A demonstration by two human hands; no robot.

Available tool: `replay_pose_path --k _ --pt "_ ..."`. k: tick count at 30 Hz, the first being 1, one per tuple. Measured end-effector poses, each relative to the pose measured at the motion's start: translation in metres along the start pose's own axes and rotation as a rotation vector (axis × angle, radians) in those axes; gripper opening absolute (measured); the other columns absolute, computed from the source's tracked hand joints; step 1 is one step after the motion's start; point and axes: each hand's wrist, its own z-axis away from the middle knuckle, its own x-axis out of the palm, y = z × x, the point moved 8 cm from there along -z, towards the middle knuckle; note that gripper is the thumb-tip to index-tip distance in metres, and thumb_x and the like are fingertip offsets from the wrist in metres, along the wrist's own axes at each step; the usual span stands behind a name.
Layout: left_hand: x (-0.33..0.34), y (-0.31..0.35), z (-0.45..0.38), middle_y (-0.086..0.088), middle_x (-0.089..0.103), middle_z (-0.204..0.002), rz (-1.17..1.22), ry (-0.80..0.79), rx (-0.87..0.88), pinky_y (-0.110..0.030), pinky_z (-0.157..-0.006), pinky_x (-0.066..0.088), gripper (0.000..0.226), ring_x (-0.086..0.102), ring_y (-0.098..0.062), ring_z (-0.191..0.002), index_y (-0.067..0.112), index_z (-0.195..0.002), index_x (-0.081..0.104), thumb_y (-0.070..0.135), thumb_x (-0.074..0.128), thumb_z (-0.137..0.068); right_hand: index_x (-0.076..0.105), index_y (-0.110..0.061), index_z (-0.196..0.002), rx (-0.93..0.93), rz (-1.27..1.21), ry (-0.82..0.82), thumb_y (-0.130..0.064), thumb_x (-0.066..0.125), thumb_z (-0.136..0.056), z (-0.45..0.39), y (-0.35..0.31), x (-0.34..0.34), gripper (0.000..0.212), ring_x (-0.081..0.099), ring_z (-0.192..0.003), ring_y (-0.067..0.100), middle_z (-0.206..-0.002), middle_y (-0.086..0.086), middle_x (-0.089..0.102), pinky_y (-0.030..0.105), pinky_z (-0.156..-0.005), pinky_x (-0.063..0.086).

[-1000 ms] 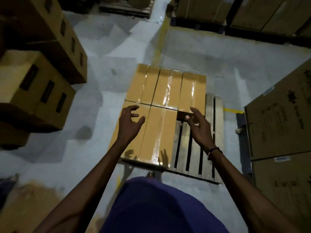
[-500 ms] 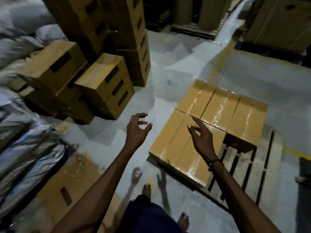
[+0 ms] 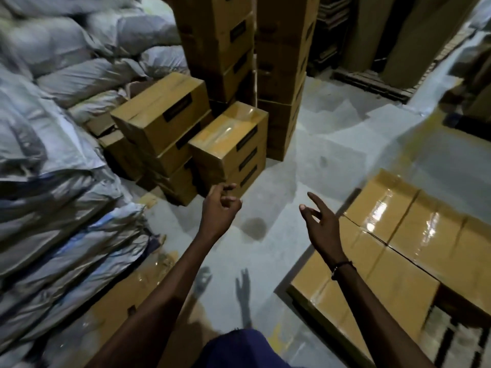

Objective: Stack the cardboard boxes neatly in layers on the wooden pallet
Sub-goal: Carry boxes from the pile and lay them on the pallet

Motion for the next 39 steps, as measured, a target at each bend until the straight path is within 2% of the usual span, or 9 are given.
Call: replay_pose_path --k 3,7,11,15,19,23,26,33,39 --pt "-0.043 -0.015 -0.037 -0.003 0.059 -0.124 -0.004 0.029 -0.017 -0.012 -0.071 0.052 0.029 0.068 -0.001 -0.091 0.025 -0.118 0.063 0.015 0.073 -0.092 0.053 -0.034 -0.146 -0.011 0.007 -0.029 -0.044 0.063 -0.1 -0.033 -0.02 0.049 0.049 0.058 -0.109 -0.012 -0.152 -0.01 0.051 0.012 -0.09 0.041" --pt "-0.083 -0.037 -0.092 -0.003 0.058 -0.129 0.008 0.068 -0.045 -0.007 -0.068 0.05 0.03 0.067 0.001 -0.093 0.023 -0.121 0.062 0.013 0.072 -0.094 0.052 -0.031 -0.148 -0.03 0.033 -0.079 -0.041 0.063 -0.101 -0.083 -0.036 0.107 0.049 0.057 -0.108 -0.014 -0.154 -0.009 0.048 -0.003 -0.081 0.04" --pt "-0.115 -0.06 -0.155 0.0 0.058 -0.13 -0.01 0.116 -0.044 -0.009 -0.065 0.051 0.031 0.068 -0.001 -0.096 0.023 -0.122 0.063 0.015 0.072 -0.094 0.051 -0.031 -0.148 -0.041 0.028 -0.106 -0.041 0.064 -0.1 -0.147 -0.049 0.16 0.051 0.059 -0.109 -0.008 -0.156 -0.008 0.047 0.008 -0.091 0.045" --pt "-0.151 -0.085 -0.227 0.002 0.059 -0.128 -0.061 0.143 -0.03 -0.011 -0.076 0.051 0.032 0.066 0.0 -0.098 0.025 -0.122 0.064 0.017 0.074 -0.092 0.051 -0.027 -0.149 -0.082 0.034 -0.112 -0.038 0.064 -0.1 -0.229 -0.068 0.221 0.051 0.059 -0.099 -0.016 -0.146 -0.008 0.053 0.002 -0.08 0.045" --pt "-0.2 -0.109 -0.303 0.0 0.065 -0.121 -0.099 0.17 -0.07 -0.034 -0.084 0.059 0.031 0.068 -0.014 -0.105 0.038 -0.117 0.063 0.03 0.074 -0.089 0.049 -0.032 -0.148 -0.116 0.039 -0.205 -0.044 0.063 -0.099 -0.308 -0.089 0.295 0.052 0.058 -0.125 0.016 -0.155 -0.001 0.048 0.038 -0.101 0.052" --pt "-0.246 -0.114 -0.379 -0.005 0.068 -0.113 -0.15 0.205 -0.102 -0.04 -0.08 0.062 0.029 0.071 -0.012 -0.091 0.033 -0.115 0.064 0.028 0.074 -0.089 0.04 -0.028 -0.155 -0.118 0.075 -0.327 -0.04 0.065 -0.099 -0.368 -0.109 0.358 0.063 0.059 -0.119 0.013 -0.166 -0.001 0.03 0.022 -0.089 0.044" --pt "-0.281 -0.124 -0.434 -0.004 0.065 -0.121 -0.22 0.245 -0.084 -0.037 -0.079 0.059 0.029 0.068 -0.009 -0.096 0.022 -0.118 0.064 0.018 0.075 -0.091 0.028 -0.027 -0.16 -0.127 0.164 -0.43 -0.044 0.065 -0.099 -0.409 -0.117 0.403 0.073 0.058 -0.127 0.02 -0.169 -0.002 0.021 0.027 -0.094 0.046" --pt "-0.35 -0.175 -0.547 0.002 0.065 -0.123 -0.307 0.274 -0.114 -0.037 -0.081 0.053 0.033 0.065 -0.018 -0.105 0.022 -0.118 0.062 0.024 0.079 -0.089 0.014 -0.026 -0.164 -0.116 0.274 -0.535 -0.055 0.066 -0.094 -0.498 -0.134 0.489 0.093 0.026 -0.153 0.027 -0.172 -0.003 0.007 0.05 -0.119 0.036" --pt "-0.383 -0.233 -0.676 0.0 0.062 -0.134 -0.474 0.015 -0.068 -0.034 -0.091 0.047 0.052 0.06 -0.023 -0.118 0.017 -0.128 0.061 0.024 0.086 -0.082 -0.002 -0.023 -0.164 -0.029 0.348 -0.537 -0.047 0.07 -0.095 -0.561 -0.132 0.564 0.103 0.009 -0.157 0.017 -0.171 -0.007 -0.016 0.036 -0.121 0.025"
